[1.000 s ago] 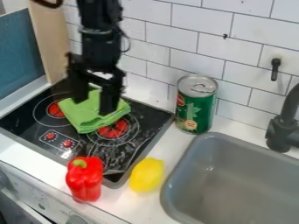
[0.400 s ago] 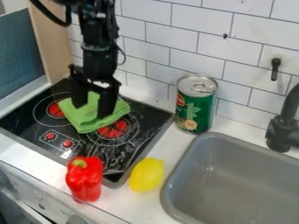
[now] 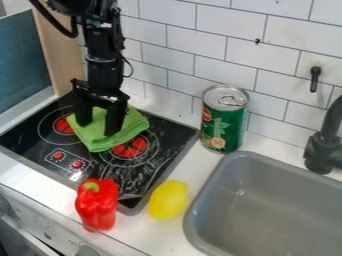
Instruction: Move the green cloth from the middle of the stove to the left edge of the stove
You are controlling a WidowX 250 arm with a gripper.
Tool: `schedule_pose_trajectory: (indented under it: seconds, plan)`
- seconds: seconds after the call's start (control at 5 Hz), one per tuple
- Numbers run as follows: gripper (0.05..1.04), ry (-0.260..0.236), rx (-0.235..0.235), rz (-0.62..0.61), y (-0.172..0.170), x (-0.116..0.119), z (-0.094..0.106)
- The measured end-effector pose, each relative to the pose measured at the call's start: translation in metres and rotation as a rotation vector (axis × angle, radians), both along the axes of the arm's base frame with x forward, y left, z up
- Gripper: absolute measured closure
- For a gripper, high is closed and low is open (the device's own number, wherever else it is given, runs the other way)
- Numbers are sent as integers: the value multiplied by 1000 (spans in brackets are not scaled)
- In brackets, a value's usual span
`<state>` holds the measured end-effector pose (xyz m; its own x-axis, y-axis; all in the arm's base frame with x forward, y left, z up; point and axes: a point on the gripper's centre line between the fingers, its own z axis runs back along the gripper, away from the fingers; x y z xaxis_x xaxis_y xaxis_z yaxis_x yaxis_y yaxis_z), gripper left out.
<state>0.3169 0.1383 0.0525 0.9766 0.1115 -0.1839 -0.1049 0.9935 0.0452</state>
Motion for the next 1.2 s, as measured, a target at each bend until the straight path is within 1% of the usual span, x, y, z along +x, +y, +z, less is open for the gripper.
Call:
schedule_pose_trajectory:
  seconds: [0.2,0.4,0.6,0.8,1.0,1.2]
  plan:
    - [83,-4,-4,47,10,-7,-5]
    - [83,22,-19,110,14,-14,-7]
    - [83,61,-57,169,14,-32,-19]
    - [83,56,-58,196,20,-40,-21]
    - [83,83,-43,223,30,-49,-21]
    - [83,125,13,317,49,-70,-20]
